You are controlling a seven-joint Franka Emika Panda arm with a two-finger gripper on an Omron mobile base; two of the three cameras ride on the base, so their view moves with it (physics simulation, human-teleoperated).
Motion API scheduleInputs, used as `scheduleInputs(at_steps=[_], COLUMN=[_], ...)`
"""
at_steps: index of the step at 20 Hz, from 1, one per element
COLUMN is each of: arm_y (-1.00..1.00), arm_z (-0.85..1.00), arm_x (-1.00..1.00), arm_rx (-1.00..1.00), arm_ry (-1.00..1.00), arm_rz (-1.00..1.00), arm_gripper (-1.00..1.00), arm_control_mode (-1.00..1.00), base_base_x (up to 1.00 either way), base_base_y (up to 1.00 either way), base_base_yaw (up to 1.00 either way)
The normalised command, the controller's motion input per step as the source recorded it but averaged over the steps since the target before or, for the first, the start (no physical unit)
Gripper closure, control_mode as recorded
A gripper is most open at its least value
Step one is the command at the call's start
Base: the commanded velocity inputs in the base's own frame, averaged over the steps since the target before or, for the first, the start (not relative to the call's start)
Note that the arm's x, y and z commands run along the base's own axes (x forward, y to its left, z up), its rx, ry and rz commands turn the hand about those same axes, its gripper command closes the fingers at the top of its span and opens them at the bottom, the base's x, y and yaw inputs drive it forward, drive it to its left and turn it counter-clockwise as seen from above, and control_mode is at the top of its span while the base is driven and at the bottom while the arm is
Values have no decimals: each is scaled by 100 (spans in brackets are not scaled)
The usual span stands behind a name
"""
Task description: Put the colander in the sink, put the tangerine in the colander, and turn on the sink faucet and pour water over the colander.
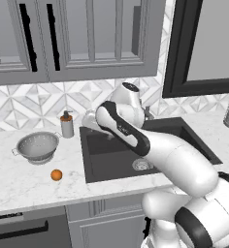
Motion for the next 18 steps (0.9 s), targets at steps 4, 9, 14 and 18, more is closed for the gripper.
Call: scheduleInputs(at_steps=[4,9,14,18], arm_y=[58,42,23,19], arm_z=[0,-6,-15,-21], arm_x=[13,20,15,14], arm_rx=[2,0,0,0], arm_ry=[3,2,6,10], arm_rz=[-10,-11,-9,-9], arm_gripper=[-100,-100,-100,-100], arm_control_mode=[-100,-100,-100,-100], base_base_x=[0,0,0,0], base_base_y=[0,0,0,0], base_base_yaw=[0,0,0,0])
